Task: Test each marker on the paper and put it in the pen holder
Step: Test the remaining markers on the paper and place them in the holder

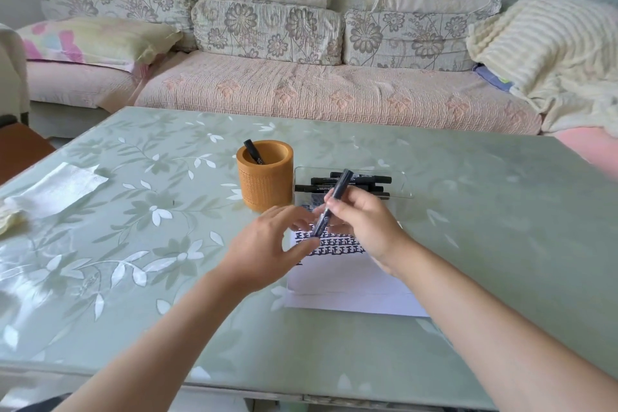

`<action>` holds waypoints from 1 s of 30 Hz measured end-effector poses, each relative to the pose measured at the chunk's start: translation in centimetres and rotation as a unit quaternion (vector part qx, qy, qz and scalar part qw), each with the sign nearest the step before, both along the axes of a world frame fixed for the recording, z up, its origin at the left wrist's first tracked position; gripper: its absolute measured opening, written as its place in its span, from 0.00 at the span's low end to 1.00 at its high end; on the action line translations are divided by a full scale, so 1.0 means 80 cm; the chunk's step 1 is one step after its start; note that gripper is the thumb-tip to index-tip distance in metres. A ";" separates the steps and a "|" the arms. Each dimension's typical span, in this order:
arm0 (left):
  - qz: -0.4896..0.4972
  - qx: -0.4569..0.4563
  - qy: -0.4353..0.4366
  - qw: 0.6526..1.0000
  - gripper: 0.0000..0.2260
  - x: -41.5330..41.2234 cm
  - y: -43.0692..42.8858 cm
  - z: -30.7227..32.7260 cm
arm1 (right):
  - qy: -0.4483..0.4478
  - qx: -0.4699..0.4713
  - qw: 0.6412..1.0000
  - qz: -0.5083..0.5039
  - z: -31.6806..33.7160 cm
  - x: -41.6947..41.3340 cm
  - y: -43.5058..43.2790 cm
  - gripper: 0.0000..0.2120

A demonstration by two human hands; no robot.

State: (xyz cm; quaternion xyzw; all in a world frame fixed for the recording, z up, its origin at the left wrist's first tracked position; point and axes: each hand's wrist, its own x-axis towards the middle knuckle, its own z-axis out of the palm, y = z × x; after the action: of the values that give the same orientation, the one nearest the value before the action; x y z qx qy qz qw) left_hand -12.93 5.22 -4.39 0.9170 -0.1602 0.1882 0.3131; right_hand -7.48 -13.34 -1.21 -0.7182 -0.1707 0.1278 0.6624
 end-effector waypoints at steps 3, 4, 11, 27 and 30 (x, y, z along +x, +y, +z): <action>0.027 -0.032 -0.008 0.999 0.15 0.003 0.012 0.003 | -0.062 -0.068 0.996 0.013 -0.001 0.005 -0.002 0.05; 0.039 -0.038 -0.018 0.998 0.14 0.003 0.016 0.004 | -0.088 -0.111 0.990 0.020 -0.003 0.006 -0.004 0.05; 0.027 0.066 -0.067 0.995 0.17 -0.003 0.020 0.008 | -0.167 -0.360 0.915 0.079 -0.002 -0.002 -0.005 0.08; -0.003 0.012 0.085 0.996 0.06 -0.009 0.034 0.001 | -0.486 -0.404 0.773 0.060 -0.029 -0.008 0.000 0.06; -0.002 -0.017 0.145 0.989 0.08 -0.007 0.037 0.001 | -0.590 -0.411 0.694 0.038 -0.026 -0.001 0.000 0.04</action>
State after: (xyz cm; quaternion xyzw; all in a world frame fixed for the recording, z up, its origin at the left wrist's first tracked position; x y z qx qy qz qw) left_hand -13.48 8.15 -4.31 0.9290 -0.1113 0.0549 0.3486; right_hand -7.53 -13.32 -3.30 -0.8391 -0.4846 -0.2399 0.0590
